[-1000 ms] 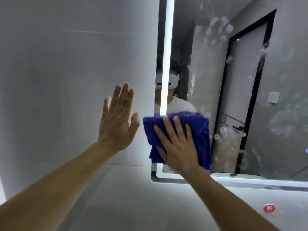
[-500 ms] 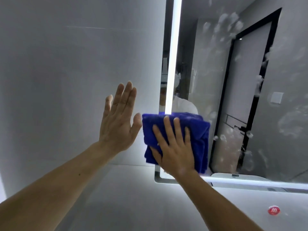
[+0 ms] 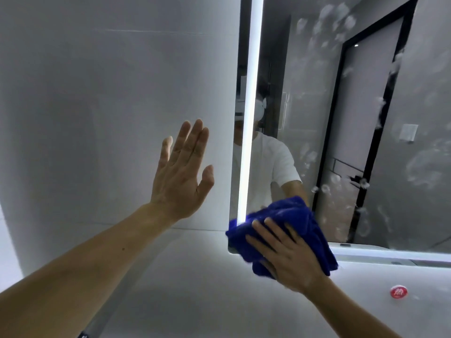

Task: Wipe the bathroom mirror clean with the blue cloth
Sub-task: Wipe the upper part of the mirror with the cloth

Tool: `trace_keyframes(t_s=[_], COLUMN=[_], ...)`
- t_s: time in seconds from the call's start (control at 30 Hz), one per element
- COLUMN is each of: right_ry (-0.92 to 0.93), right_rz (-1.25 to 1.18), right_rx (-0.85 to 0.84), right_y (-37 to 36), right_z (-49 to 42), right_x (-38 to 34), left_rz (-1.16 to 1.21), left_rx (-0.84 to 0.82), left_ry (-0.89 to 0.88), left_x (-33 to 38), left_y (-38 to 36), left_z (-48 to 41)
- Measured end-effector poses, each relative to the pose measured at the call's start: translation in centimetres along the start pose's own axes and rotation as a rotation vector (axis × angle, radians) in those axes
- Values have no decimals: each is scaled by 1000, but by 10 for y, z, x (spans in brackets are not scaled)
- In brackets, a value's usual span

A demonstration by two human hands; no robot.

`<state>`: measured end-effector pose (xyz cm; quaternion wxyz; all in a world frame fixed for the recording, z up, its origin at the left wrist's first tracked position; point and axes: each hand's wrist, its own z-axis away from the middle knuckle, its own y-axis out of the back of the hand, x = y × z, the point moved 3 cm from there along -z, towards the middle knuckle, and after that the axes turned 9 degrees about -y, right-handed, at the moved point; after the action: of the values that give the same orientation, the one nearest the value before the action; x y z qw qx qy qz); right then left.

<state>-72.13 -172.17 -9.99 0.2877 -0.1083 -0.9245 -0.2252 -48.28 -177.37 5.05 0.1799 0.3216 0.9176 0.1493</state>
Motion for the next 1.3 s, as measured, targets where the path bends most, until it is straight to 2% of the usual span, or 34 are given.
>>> trace_keyframes(t_s=[0.2, 0.33, 0.53, 0.77, 0.93, 1.03, 1.1, 1.2, 1.3], right_ry=[-548, -686, -347, -144, -114, -269, -326, -324, -199], right_rz=[-116, -148, -120, -87, -124, -162, -160, -158, -122], right_rx=[146, 148, 51, -15, 19, 127, 141, 116, 46], right_y=[38, 41, 7, -19, 2, 22, 27, 16, -6], right_z=[-123, -166, -106, -37, -66, -110, -131, -118, -71], right_x=[51, 45, -27, -62, -33, 4, 18, 8, -30], left_rz=[21, 1, -6, -9, -7, -16, -18, -3, 8], left_rx=[20, 57, 19, -36, -6, 15, 26, 22, 1], left_ry=[44, 60, 62, 52, 37, 42, 53, 54, 56], left_x=[1, -6, -11, -15, -14, -11, -10, -8, -9], left_y=[6, 13, 14, 15, 19, 17, 15, 12, 11], left_z=[-10, -13, 0, 13, 6, 0, -1, 2, 8])
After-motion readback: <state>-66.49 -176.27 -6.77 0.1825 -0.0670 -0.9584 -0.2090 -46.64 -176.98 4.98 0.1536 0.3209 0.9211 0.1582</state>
